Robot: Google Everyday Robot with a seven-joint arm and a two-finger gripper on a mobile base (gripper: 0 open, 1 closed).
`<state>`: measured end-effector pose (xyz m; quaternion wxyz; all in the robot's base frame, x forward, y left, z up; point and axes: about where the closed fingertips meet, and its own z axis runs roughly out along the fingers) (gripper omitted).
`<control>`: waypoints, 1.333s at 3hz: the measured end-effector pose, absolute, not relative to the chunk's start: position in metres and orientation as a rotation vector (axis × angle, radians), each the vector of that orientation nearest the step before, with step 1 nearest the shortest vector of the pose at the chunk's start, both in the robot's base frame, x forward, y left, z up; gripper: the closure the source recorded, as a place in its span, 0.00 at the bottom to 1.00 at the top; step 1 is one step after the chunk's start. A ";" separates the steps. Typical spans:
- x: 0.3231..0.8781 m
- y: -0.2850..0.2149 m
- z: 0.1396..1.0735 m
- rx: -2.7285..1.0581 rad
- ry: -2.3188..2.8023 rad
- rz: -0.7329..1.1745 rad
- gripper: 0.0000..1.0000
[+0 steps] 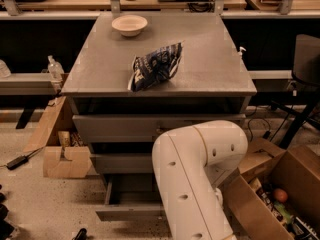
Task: Open bottom drawer
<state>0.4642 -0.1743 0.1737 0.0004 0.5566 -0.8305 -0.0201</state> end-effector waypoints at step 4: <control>0.464 -0.174 0.174 1.748 -2.608 -0.063 0.35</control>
Offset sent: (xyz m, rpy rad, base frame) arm 0.0000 0.0000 0.0000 0.0000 0.0000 0.0000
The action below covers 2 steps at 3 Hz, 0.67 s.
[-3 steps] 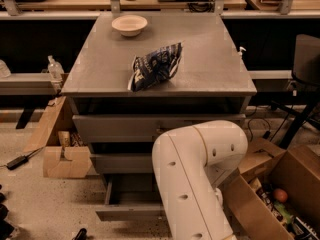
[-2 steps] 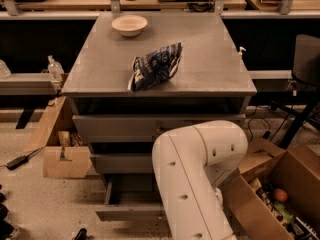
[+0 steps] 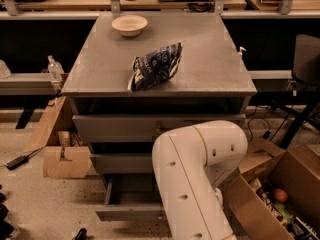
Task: Open bottom drawer
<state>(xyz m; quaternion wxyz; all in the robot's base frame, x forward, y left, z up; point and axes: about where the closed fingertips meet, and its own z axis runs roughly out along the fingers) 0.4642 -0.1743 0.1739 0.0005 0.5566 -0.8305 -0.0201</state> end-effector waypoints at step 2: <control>0.464 -0.174 0.174 1.748 -2.608 -0.063 0.00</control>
Offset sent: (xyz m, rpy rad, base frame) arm -0.0084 -0.0070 0.0169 0.0738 0.0098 0.0120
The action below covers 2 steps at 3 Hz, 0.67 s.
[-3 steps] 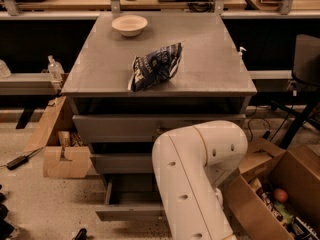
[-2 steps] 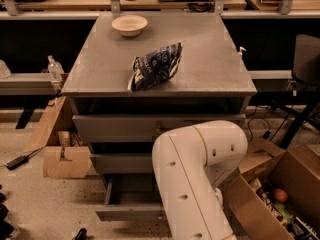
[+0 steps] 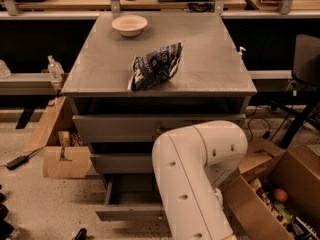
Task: Open bottom drawer
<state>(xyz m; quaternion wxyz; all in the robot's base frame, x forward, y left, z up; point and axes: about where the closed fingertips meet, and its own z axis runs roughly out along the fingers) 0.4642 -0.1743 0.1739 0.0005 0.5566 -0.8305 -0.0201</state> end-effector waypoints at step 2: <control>0.477 -0.177 0.214 1.836 -2.540 -0.020 0.41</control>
Offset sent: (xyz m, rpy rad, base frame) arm 0.0475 -0.0098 0.1461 -0.0900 -0.0432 0.2501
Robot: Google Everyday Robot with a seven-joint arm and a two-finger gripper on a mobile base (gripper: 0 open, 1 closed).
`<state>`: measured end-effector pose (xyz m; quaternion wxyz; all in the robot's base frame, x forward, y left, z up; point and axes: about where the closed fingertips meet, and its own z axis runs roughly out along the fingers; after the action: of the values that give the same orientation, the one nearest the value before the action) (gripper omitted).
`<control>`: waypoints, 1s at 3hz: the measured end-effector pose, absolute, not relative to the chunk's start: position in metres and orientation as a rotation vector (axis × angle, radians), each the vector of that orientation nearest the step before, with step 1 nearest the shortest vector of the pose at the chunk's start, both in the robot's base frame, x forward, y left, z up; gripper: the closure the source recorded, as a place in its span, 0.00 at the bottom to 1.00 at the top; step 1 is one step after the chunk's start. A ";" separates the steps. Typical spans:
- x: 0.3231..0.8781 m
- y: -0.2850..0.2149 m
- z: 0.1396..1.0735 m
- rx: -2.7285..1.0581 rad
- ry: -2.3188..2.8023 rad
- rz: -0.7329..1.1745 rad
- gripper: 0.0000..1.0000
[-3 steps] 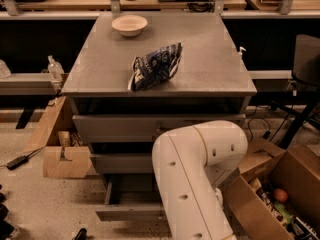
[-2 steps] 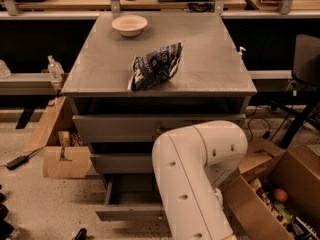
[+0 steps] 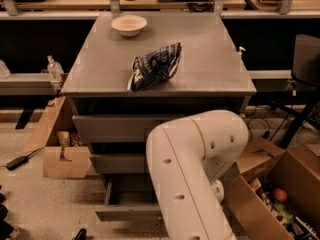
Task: Open bottom drawer
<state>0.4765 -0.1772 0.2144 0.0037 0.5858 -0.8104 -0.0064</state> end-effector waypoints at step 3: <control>0.525 -0.168 0.322 2.130 -2.373 0.123 1.00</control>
Offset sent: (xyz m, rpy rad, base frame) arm 0.0690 0.0167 0.1532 -0.0400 -0.1568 0.3132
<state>0.5245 -0.1680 0.3220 -0.0249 0.6673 -0.7434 0.0387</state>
